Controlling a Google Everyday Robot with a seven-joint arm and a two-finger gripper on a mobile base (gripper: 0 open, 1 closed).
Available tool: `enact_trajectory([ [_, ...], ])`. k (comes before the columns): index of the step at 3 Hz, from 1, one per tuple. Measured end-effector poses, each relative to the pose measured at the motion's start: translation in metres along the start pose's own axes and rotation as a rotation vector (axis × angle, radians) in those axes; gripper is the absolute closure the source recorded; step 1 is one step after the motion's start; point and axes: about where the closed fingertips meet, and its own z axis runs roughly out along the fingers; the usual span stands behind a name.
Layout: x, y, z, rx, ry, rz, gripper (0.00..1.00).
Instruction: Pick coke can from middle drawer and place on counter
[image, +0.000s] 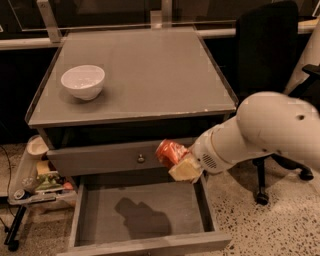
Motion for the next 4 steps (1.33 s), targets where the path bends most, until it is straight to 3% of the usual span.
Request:
enact_trajectory([
  [1,-0.037,-0.005,-0.042,0.069,-0.04,-0.062,1.0],
  [3,-0.053,-0.017,-0.049,0.091,-0.068,-0.07,1.0],
  [4,-0.078,-0.047,-0.052,0.105,-0.104,-0.085,1.0],
])
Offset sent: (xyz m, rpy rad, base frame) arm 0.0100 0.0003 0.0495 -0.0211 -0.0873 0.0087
